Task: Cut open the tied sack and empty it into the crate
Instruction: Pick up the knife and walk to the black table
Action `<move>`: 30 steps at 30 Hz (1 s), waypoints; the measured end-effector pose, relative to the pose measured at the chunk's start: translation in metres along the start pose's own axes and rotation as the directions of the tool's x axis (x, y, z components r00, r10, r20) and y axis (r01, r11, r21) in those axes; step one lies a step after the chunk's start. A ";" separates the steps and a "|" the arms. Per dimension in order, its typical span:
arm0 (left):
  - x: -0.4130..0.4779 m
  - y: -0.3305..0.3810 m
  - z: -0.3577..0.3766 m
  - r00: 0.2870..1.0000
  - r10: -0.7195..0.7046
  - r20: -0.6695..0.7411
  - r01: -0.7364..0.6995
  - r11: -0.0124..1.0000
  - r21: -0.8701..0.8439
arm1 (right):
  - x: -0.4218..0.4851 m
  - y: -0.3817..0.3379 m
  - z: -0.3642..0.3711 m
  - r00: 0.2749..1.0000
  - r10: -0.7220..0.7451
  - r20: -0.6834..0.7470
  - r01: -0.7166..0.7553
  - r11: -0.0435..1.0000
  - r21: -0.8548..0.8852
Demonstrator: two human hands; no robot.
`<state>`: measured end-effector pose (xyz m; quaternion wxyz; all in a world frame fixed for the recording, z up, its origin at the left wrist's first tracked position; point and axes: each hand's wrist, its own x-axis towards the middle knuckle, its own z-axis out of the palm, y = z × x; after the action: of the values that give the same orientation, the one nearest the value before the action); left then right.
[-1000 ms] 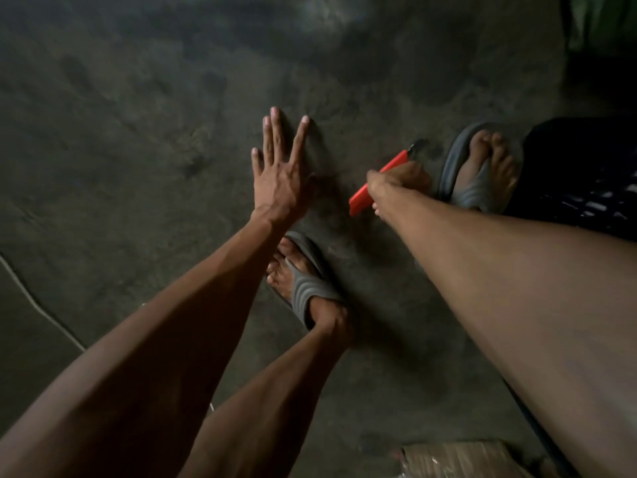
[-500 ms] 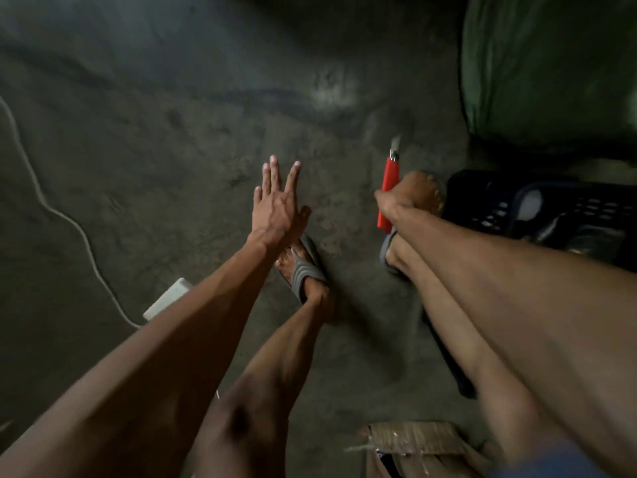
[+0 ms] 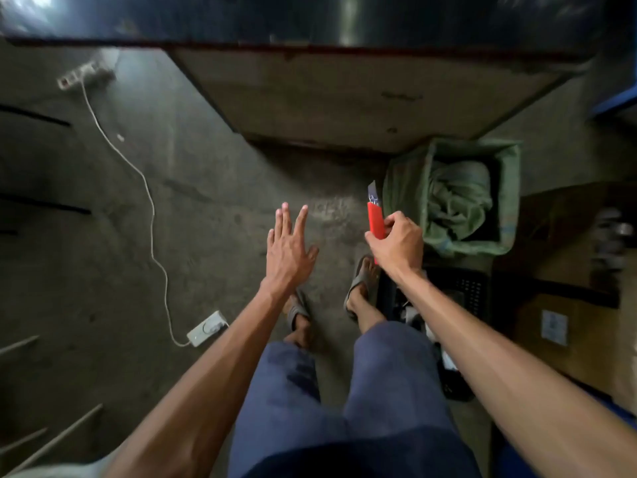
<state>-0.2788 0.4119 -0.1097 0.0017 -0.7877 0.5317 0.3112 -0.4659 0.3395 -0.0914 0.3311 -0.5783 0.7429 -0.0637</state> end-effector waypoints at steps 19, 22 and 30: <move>0.047 0.160 -0.202 0.863 0.177 -0.473 -0.252 0.963 -0.098 | 0.061 -0.113 -0.206 0.862 -0.366 -0.351 0.447 0.875 0.185; 0.070 0.165 -0.227 0.852 0.169 -0.496 -0.247 0.964 -0.096 | 0.086 -0.136 -0.216 0.856 -0.366 -0.365 0.448 0.878 0.171; 0.171 0.146 -0.283 0.868 0.151 -0.473 -0.218 0.972 -0.089 | 0.181 -0.213 -0.203 0.874 -0.339 -0.349 0.402 0.906 0.128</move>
<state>-0.2215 0.1114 0.0821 -0.2098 -0.7828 0.5665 0.1495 -0.4271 0.0496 0.0913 0.2438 -0.6568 0.6512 -0.2918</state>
